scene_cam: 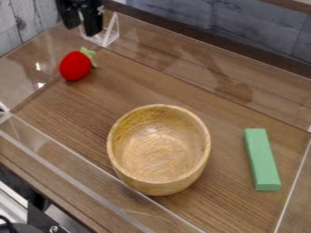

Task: Move the red fruit to the left

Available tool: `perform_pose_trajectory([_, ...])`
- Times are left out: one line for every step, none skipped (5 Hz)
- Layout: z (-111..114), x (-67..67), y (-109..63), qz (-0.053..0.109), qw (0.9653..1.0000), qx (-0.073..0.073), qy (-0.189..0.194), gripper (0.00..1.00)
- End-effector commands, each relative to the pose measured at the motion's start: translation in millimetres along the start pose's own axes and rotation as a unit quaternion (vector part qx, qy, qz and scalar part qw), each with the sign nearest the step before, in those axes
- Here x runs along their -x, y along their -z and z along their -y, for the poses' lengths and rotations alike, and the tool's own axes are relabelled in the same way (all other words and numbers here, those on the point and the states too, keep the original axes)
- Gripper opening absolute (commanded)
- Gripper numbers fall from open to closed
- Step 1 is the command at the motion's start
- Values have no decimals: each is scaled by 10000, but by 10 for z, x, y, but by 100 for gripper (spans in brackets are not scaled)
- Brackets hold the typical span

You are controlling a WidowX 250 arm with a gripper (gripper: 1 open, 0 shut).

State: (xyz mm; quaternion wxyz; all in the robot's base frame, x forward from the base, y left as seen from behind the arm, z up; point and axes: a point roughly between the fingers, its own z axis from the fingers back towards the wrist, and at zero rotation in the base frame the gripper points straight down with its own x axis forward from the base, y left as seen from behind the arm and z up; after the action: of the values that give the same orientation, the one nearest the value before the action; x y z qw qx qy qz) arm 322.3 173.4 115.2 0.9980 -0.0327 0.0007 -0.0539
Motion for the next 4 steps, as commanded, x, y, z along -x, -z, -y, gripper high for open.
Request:
perform_pose_trajectory([110,-173,-422,453,9987,-240,-26,100])
perform_pose_trajectory([181,-183,-372,429,9987,-179,197,100])
perform_pose_trajectory([304,-204,-302,387,9981,-120,467,100])
perform_pose_trajectory([427,-240,-161,366,9989,-85,288,100])
